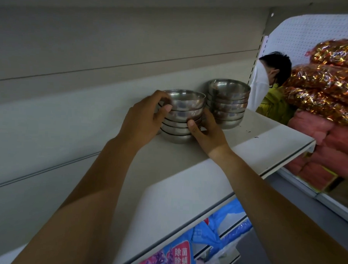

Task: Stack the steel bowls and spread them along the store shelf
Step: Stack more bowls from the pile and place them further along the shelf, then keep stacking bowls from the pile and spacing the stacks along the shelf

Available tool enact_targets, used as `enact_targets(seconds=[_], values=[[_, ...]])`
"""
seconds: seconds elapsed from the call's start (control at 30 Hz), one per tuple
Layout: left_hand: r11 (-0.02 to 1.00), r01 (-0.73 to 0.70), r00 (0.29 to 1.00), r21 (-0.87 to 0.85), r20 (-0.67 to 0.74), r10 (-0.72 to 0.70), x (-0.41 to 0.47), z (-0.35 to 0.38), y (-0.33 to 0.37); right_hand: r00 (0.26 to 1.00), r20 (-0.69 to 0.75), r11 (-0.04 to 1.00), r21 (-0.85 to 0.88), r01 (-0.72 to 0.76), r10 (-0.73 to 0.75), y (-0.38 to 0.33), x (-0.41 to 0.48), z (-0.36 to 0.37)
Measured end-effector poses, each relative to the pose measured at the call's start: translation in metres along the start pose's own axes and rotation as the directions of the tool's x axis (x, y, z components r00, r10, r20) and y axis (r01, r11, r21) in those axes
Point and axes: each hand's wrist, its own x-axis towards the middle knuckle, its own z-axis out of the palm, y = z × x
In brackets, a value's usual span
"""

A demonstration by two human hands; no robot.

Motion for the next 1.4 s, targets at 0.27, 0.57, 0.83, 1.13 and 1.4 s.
enact_targets(seconds=[0.27,0.57,0.83,1.13,1.4], values=[[1.000,-0.006,1.000,-0.030,0.014,0.006,0.000,-0.001,-0.005,1.000,0.010,1.000,-0.001,-0.019,0.019,0.001,0.001,0.000],[0.987,0.072,0.996,-0.143,0.054,-0.065,-0.011,-0.005,0.002,0.997,0.052,0.996,0.056,-0.067,0.064,-0.001,-0.003,-0.002],[0.994,0.106,0.990,-0.004,0.093,-0.105,-0.049,-0.039,0.005,0.988,0.060,0.987,-0.088,-0.134,0.140,-0.024,-0.049,-0.022],[0.958,0.278,0.958,0.069,0.047,-0.282,-0.170,-0.134,0.017,0.996,0.063,0.967,-0.250,-0.052,0.070,-0.096,-0.147,0.020],[0.902,0.355,0.935,0.244,-0.091,-0.343,-0.328,-0.269,0.016,0.953,0.268,0.949,-0.237,0.207,-0.140,-0.173,-0.248,0.127]])
